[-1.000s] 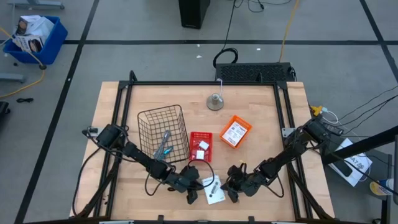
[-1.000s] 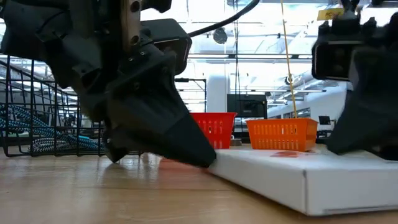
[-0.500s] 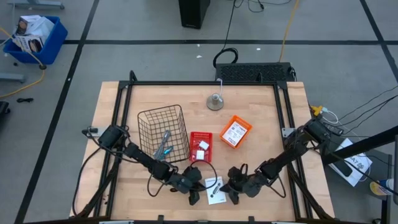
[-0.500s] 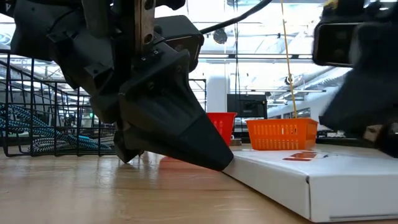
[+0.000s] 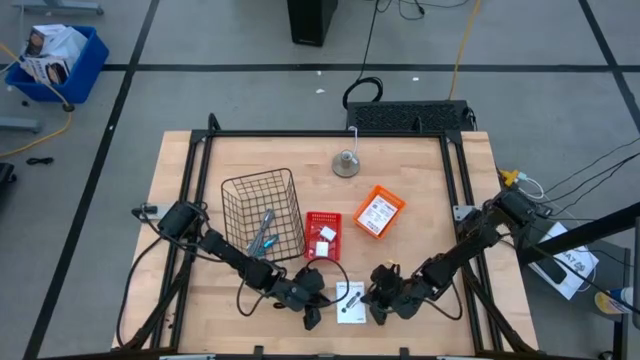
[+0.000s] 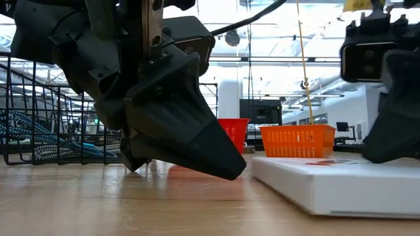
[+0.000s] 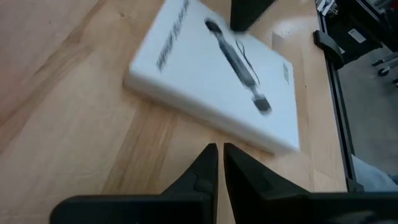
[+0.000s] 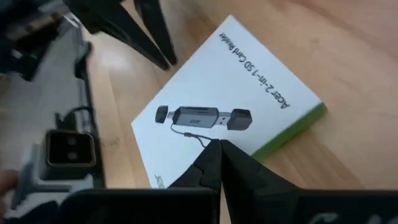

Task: Pick and place items into bin
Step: Put the card reader box into the orange basket

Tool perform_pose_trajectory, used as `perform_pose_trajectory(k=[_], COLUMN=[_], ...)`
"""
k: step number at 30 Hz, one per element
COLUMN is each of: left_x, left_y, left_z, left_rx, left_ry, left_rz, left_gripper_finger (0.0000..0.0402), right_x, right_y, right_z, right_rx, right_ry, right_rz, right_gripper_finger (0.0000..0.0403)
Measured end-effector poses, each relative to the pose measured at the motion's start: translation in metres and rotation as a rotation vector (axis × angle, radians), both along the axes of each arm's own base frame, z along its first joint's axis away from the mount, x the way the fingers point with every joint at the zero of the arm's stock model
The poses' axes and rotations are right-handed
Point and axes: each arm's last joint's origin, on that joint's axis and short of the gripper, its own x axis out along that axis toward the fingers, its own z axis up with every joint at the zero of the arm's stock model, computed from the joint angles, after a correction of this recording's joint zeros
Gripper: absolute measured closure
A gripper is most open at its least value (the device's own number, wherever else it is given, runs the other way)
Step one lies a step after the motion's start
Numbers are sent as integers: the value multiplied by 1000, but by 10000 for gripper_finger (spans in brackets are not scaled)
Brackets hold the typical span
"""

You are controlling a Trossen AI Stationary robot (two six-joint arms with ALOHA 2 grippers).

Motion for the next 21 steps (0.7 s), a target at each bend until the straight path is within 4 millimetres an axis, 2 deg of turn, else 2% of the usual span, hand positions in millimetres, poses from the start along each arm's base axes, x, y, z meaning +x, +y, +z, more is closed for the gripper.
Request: perform_pose_trajectory(k=[6, 10, 14, 21], left_x=[0, 0, 2, 4], left_y=[0, 0, 3, 6], left_z=[0, 0, 0, 1], left_rx=[3, 4, 11, 9], left_ry=[-3, -9, -17, -28], left_rz=[4, 3, 24, 34], left_gripper_finger=[371, 371, 371, 371], right_x=[-18, -32, -34, -18], right_y=[-4, -7, -9, -7], right_z=[24, 30, 19, -6], right_rx=[-45, -62, -53, -17], right_ry=[32, 91, 176, 186], right_rz=[-32, -82, -112, -109], right_gripper_finger=[403, 403, 403, 403])
